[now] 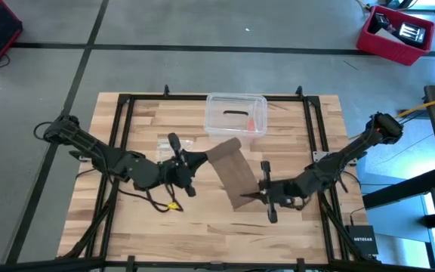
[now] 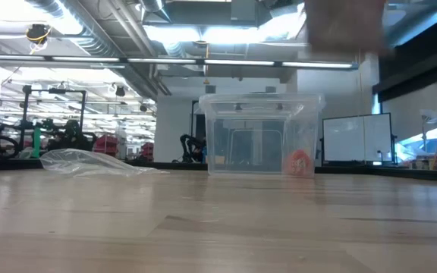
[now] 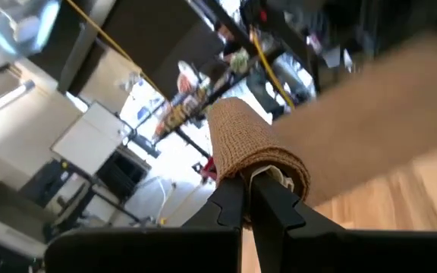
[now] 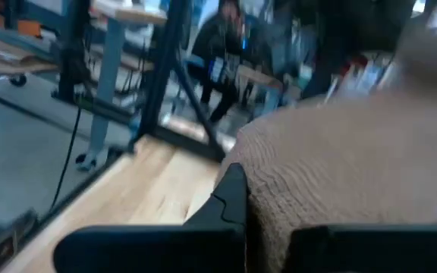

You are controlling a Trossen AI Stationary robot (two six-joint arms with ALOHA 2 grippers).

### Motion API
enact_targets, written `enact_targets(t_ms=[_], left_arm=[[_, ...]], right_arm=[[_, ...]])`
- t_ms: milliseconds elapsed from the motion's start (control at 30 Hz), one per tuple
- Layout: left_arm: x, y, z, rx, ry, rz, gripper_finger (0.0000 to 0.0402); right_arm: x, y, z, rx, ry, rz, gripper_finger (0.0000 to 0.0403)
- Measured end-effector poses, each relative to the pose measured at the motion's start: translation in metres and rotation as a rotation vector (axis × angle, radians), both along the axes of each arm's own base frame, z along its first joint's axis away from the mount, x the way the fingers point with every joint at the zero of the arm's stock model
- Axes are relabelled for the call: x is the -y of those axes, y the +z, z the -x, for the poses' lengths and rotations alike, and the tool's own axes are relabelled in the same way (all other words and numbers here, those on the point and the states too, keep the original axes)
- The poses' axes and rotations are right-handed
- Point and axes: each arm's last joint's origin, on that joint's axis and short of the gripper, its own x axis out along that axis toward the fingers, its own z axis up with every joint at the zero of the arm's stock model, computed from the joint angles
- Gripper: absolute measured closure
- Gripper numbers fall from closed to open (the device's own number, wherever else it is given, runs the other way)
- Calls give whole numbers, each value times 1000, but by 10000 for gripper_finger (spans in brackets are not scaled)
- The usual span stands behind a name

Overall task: Roll bandage
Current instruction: Roll the brown bandage

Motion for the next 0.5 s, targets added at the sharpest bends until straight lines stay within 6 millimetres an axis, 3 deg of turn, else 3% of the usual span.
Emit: enact_targets(t_ms=[300,500], left_arm=[[-7,-23,-19,-88,52,-5,401],[-5,-45,-41,-124,78,-21,401]], right_arm=[[-17,69,4,229,40,221,402],[-8,91,-2,252,16,297,402]])
